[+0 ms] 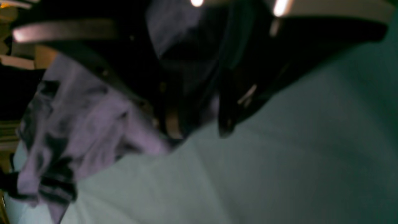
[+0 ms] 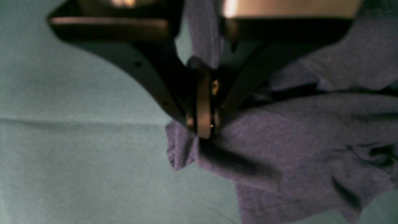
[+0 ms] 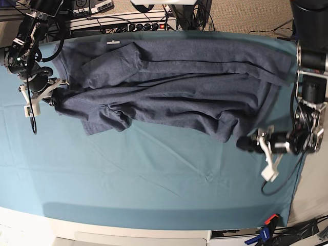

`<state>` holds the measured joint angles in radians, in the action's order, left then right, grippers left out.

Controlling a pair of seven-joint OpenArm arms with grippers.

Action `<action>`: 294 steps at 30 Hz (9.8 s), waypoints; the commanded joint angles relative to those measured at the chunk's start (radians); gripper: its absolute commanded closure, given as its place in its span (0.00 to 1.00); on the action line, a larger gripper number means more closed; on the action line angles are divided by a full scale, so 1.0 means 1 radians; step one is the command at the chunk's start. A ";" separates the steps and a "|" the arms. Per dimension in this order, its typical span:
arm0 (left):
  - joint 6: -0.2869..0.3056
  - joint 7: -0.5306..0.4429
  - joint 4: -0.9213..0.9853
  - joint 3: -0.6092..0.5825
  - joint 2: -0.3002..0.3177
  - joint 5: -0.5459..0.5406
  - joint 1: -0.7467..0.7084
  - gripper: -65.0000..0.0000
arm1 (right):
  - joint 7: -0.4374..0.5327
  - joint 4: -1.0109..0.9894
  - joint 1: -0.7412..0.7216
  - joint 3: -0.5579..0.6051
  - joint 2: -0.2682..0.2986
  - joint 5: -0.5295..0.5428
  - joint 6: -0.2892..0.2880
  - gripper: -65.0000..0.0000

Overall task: Fold the T-shirt properly
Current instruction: 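Move the left gripper back out toward the shirt's hem side, then pinch the shirt fabric with the left gripper near the hem, then pull the held fabric with both grippers, stretching the shirt taut, then lay the stretched shirt flat and open both grippers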

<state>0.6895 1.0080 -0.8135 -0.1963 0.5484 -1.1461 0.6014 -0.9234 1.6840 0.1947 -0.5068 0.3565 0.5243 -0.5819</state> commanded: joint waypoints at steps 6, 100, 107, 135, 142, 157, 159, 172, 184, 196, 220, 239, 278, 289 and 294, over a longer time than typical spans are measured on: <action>-0.013 -0.052 -0.012 0.006 0.017 0.047 0.072 0.68 | 0.026 0.018 -0.009 -0.006 0.018 0.014 -0.006 1.00; -0.166 -0.155 -0.002 0.102 0.025 0.229 0.000 0.67 | 0.032 0.018 -0.010 -0.006 0.018 0.022 -0.005 1.00; -0.197 -0.210 -0.002 0.100 -0.008 0.364 -0.003 0.67 | 0.032 0.018 -0.010 -0.006 0.018 0.022 -0.005 1.00; -0.139 -0.144 0.119 0.100 -0.008 0.225 -0.006 0.75 | 0.033 0.018 -0.010 -0.006 0.018 0.026 -0.006 1.00; -0.139 -0.153 0.119 0.100 -0.008 0.225 -0.005 1.00 | 0.033 0.018 -0.009 -0.006 0.018 0.026 -0.006 1.00; -0.139 -0.151 0.119 0.101 0.000 0.212 0.003 1.00 | 0.034 0.018 -0.010 -0.006 0.018 0.026 -0.006 1.00; -0.138 -0.135 0.118 0.101 0.006 0.188 0.015 1.00 | 0.034 0.018 -0.010 -0.006 0.018 0.026 -0.006 1.00; -0.098 -0.072 0.117 0.101 0.053 0.080 0.127 1.00 | 0.033 0.018 -0.009 -0.006 0.018 0.026 -0.005 1.00; -0.060 0.048 0.117 0.101 0.106 -0.050 0.117 1.00 | 0.024 0.095 -0.009 -0.007 0.018 0.025 -0.006 1.00; -0.032 0.105 0.117 0.101 0.201 -0.196 0.045 1.00 | 0.003 0.208 -0.008 -0.007 0.018 -0.010 -0.005 1.00; 0.009 0.144 0.117 0.101 0.314 -0.307 0.141 1.00 | -0.001 0.208 -0.006 -0.007 0.018 -0.009 -0.005 1.00; 0.009 0.227 0.117 0.101 0.339 -0.337 0.101 1.00 | -0.034 0.439 0.124 -0.014 0.018 -0.101 0.008 1.00; 0.009 0.280 0.077 0.101 0.414 -0.337 -0.161 1.00 | -0.072 0.428 0.183 -0.014 0.017 -0.204 0.018 1.00; 0.009 0.284 0.074 0.101 0.424 -0.337 -0.224 1.00 | -0.072 0.428 0.188 -0.014 0.014 -0.216 0.041 1.00; 0.009 0.282 0.074 0.101 0.423 -0.337 -0.264 1.00 | -0.072 0.428 0.188 -0.014 -0.035 -0.231 0.040 1.00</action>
<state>0.7006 1.2980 -0.7330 -0.1036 0.9287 -1.4902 0.3218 -0.9997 2.1002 0.3855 -0.5076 0.3031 0.3225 -0.5648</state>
